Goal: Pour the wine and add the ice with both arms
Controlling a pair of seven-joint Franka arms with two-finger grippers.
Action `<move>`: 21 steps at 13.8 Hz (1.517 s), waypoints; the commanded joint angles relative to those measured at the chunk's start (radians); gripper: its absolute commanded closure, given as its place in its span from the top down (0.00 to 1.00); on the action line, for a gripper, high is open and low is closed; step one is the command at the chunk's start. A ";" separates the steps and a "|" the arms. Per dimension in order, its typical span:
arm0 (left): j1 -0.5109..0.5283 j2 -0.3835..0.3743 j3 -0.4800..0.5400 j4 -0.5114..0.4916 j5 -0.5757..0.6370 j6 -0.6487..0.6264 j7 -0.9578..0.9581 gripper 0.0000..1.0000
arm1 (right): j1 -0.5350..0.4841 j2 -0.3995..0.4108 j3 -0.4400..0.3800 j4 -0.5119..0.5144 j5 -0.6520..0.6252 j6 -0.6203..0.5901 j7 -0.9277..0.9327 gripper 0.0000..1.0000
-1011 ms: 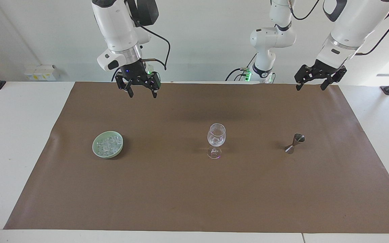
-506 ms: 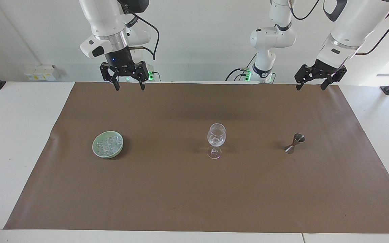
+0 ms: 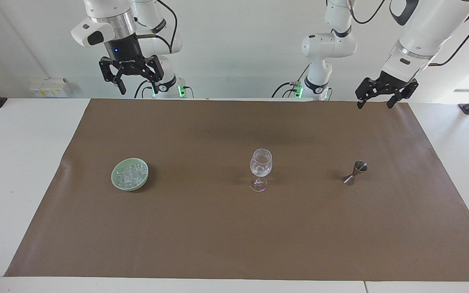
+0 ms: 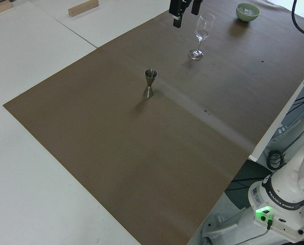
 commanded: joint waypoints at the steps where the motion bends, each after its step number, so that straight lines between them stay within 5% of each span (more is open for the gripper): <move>1: -0.001 -0.019 0.013 -0.011 0.019 -0.012 0.000 1.00 | -0.014 0.044 0.012 0.060 -0.028 -0.041 -0.060 1.00; 9: -0.001 -0.019 0.014 -0.011 0.019 -0.012 0.000 1.00 | -0.034 -0.009 0.012 -0.052 -0.017 -0.051 -0.148 1.00; 21: -0.001 -0.019 0.014 -0.011 0.019 -0.012 0.000 1.00 | -0.056 -0.009 0.010 -0.055 -0.011 -0.050 -0.145 1.00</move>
